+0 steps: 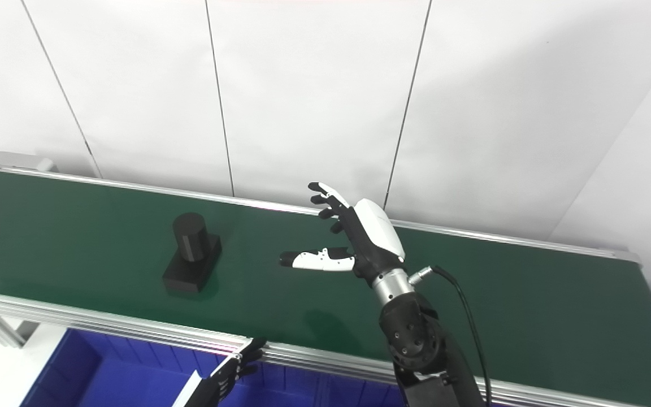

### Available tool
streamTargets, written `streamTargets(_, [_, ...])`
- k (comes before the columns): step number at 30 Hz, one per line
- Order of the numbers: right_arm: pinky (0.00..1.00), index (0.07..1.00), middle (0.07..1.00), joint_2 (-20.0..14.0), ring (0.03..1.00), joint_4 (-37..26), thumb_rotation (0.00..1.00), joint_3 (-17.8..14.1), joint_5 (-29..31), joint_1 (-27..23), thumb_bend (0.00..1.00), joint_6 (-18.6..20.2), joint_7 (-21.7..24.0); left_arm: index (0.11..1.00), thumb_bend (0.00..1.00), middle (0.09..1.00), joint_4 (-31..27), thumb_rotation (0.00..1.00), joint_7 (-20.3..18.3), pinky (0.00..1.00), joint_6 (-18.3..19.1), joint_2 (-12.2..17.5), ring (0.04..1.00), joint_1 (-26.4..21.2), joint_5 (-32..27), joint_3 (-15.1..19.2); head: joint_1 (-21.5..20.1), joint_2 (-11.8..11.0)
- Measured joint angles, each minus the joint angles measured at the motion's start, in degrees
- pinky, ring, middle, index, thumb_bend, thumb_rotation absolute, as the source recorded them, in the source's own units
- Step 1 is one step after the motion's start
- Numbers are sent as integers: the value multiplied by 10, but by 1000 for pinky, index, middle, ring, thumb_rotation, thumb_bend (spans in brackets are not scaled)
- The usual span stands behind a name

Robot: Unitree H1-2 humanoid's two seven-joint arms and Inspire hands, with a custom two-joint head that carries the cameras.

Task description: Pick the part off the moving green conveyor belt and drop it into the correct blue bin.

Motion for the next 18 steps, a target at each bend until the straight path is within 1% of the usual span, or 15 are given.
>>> streamTargets(3, [678,909,874,0,817,13,618,5,-8,-11,956,5,2,896,922,938,-16,344,-15,877,0,0,921,9,-4,8,1,2])
streamTargets(5, [717,909,876,2,824,19,621,7,-10,-17,961,8,3,895,921,936,-25,367,-21,878,0,0,926,15,-4,13,4,4])
streamTargets(8, [728,908,870,5,817,33,618,12,-12,-24,957,10,4,897,915,936,-41,389,-30,876,0,8,926,23,1,14,5,9])
streamTargets(11, [677,908,858,9,787,48,616,18,-13,-31,957,11,4,897,918,935,-60,396,-32,880,0,21,927,34,18,14,7,10])
streamTargets(12, [638,906,845,9,758,54,615,18,-13,-33,959,11,4,898,915,932,-63,398,-32,871,0,24,922,36,21,14,9,10])
streamTargets(13, [622,905,840,9,746,60,613,20,-13,-35,960,11,4,899,916,931,-66,401,-32,867,0,27,921,39,24,14,9,11])
streamTargets(16, [607,908,833,13,741,72,621,23,-15,-39,968,11,3,894,923,925,-73,392,-32,837,0,34,903,47,28,15,9,11])
streamTargets(18, [622,914,840,17,758,78,620,27,-16,-41,965,11,3,890,918,923,-73,377,-33,832,0,35,897,51,25,15,9,11])
